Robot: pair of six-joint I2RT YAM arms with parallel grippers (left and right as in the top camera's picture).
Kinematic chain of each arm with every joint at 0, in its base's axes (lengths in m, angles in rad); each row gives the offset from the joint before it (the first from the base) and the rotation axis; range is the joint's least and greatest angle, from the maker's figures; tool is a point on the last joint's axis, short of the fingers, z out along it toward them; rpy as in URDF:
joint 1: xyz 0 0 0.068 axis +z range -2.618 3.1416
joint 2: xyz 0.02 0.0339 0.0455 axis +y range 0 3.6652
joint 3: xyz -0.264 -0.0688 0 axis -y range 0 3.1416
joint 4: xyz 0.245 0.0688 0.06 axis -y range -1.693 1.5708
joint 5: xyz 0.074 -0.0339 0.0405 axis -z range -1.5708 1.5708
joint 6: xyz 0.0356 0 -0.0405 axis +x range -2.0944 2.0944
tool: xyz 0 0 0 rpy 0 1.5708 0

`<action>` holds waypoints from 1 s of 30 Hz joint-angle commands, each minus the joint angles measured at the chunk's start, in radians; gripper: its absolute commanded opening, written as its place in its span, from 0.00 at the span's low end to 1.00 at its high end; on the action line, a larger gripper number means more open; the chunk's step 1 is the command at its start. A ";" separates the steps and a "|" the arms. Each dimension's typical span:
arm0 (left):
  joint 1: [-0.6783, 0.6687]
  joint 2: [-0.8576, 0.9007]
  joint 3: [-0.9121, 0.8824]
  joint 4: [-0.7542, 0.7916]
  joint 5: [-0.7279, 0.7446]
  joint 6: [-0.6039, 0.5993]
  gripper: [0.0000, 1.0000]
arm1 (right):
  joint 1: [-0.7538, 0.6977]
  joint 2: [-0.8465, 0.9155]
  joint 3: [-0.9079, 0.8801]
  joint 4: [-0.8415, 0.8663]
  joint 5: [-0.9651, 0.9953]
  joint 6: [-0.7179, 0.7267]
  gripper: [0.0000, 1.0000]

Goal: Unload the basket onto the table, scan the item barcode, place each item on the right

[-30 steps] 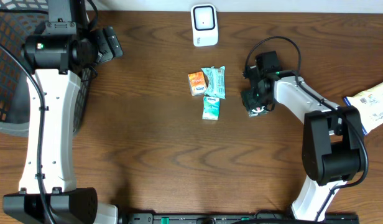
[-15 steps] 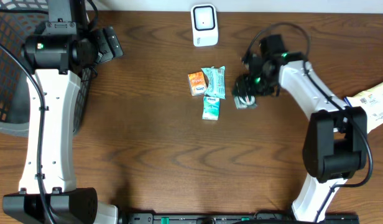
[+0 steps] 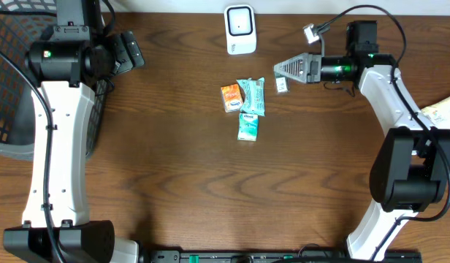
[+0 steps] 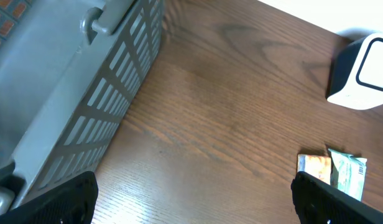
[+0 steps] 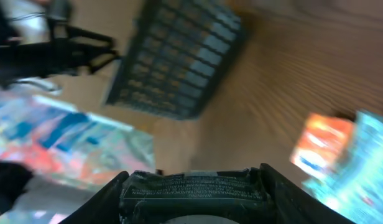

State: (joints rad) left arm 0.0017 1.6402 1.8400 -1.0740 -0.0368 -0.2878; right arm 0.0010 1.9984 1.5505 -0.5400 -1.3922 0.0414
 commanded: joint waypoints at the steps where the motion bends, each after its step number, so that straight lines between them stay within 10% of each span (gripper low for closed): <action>1: -0.001 0.000 0.003 -0.002 -0.016 -0.002 0.98 | 0.001 0.002 0.014 0.046 -0.169 0.053 0.54; 19: -0.001 0.000 0.003 -0.002 -0.016 -0.002 0.98 | 0.001 0.002 0.014 0.080 -0.124 0.085 0.56; 30: -0.001 0.000 0.003 -0.002 -0.016 -0.002 0.98 | 0.069 0.002 0.014 -0.101 0.832 0.126 0.53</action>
State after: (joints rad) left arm 0.0017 1.6402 1.8400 -1.0737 -0.0368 -0.2878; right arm 0.0402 1.9984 1.5528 -0.6243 -0.9512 0.1322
